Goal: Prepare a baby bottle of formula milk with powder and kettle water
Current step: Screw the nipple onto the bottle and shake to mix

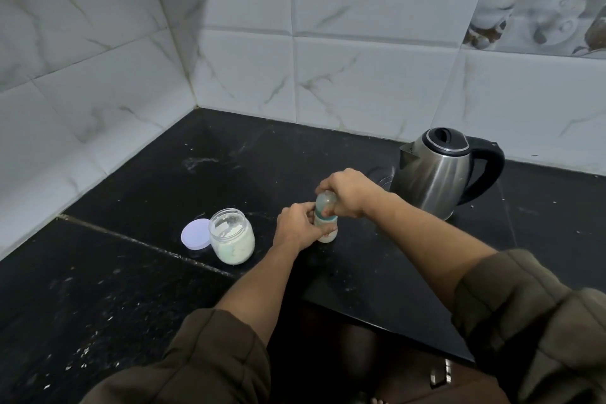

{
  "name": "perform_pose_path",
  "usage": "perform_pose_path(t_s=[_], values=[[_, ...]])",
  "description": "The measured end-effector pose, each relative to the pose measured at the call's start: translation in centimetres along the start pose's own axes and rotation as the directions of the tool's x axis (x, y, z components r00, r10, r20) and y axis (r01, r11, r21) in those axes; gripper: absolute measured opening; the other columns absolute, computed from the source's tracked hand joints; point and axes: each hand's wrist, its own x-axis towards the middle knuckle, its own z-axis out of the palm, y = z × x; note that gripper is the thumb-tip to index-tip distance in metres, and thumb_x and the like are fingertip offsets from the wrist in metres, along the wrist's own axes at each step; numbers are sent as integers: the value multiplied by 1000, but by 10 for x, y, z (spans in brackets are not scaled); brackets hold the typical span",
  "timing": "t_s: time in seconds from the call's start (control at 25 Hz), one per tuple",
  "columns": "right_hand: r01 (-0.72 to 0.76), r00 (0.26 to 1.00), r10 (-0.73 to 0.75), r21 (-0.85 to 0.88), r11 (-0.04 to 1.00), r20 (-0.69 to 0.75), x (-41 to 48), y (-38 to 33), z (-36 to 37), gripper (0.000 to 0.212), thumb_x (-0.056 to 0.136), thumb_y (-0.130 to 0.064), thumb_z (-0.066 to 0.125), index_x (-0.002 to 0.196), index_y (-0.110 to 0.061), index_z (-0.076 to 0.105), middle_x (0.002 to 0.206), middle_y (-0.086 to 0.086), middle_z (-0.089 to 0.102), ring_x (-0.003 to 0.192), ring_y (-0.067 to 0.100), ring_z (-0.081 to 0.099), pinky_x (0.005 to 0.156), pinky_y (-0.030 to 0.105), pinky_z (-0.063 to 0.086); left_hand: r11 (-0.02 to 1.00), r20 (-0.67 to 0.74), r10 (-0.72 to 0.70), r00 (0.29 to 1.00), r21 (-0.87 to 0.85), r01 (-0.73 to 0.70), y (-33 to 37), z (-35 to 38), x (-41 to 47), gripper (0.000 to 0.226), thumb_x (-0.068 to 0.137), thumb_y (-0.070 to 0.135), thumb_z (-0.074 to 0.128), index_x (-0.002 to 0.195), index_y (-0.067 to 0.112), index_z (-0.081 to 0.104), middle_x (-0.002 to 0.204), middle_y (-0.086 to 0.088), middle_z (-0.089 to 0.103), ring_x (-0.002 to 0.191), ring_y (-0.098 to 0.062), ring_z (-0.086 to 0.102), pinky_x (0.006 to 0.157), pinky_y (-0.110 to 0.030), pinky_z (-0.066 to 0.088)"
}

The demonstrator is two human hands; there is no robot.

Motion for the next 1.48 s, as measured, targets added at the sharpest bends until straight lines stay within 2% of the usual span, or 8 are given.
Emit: perform_pose_path(t_s=[0.24, 0.4, 0.84, 1.16, 1.24, 1.36, 1.44, 1.48], values=[[44, 998, -38, 179, 983, -40, -26, 22, 21, 117, 90, -38, 77, 164, -41, -13, 140, 5, 61, 120, 26, 62, 108, 45, 48, 999, -31, 30, 999, -29, -31, 13, -2, 2, 56, 67, 43, 96, 117, 30, 75, 96, 16, 78, 97, -1, 72, 96, -37, 60], [73, 989, -15, 404, 912, -144, -24, 20, 11, 138, 80, -33, 83, 157, -41, -31, 139, -1, 60, 110, 19, 66, 106, 43, 51, 999, -67, 45, 997, -16, -46, 33, -19, 10, 54, 68, 35, 96, 117, 27, 76, 101, 13, 79, 100, -6, 73, 96, -41, 60], [294, 899, -111, 396, 870, -424, 3, 8, -24, 133, 83, -37, 82, 154, -52, -30, 134, 1, 58, 104, 17, 65, 98, 38, 55, 983, -265, 82, 961, -136, -122, 94, -79, 4, 42, 68, 43, 95, 102, 25, 80, 84, 15, 79, 81, 2, 74, 86, -31, 63], [383, 798, -53, 439, 813, -600, 17, 19, -82, 103, 82, -43, 84, 160, -43, 16, 126, -1, 65, 104, 21, 67, 93, 33, 52, 951, -382, 62, 922, -259, -171, 110, -112, 6, 44, 90, 71, 56, 96, 33, 78, 90, 10, 79, 87, -10, 75, 97, -45, 57], [397, 707, 215, 630, 667, -673, 21, 24, -107, 104, 80, -43, 88, 158, -47, 19, 126, 1, 65, 103, 20, 68, 93, 34, 55, 954, -462, -28, 886, -278, -115, 109, -118, 10, 45, 95, 70, 46, 88, 36, 74, 89, 9, 79, 88, -14, 75, 97, -45, 56], [548, 600, 621, 825, 139, -503, 21, 20, -152, 101, 81, -38, 89, 157, -46, 23, 131, 5, 61, 109, 19, 68, 96, 41, 59, 977, -517, -77, 852, -209, -39, 106, -126, 12, 36, 103, 51, 45, 82, 36, 70, 92, 10, 77, 89, -13, 73, 95, -41, 56], [590, 712, 591, 779, -213, -378, 16, 9, -174, 97, 86, -29, 86, 158, -41, 22, 131, 4, 59, 111, 21, 69, 88, 48, 64, 987, -535, -91, 840, -159, 5, 101, -129, 14, 31, 103, 40, 48, 80, 36, 69, 95, 13, 77, 91, -12, 72, 92, -38, 56], [544, 790, 478, 800, -255, -384, 11, 2, -179, 94, 89, -24, 84, 158, -40, 22, 128, 3, 61, 109, 23, 71, 81, 46, 65, 991, -545, -91, 834, -129, 24, 99, -129, 15, 30, 103, 36, 49, 80, 36, 68, 93, 13, 77, 90, -12, 72, 90, -36, 56]])
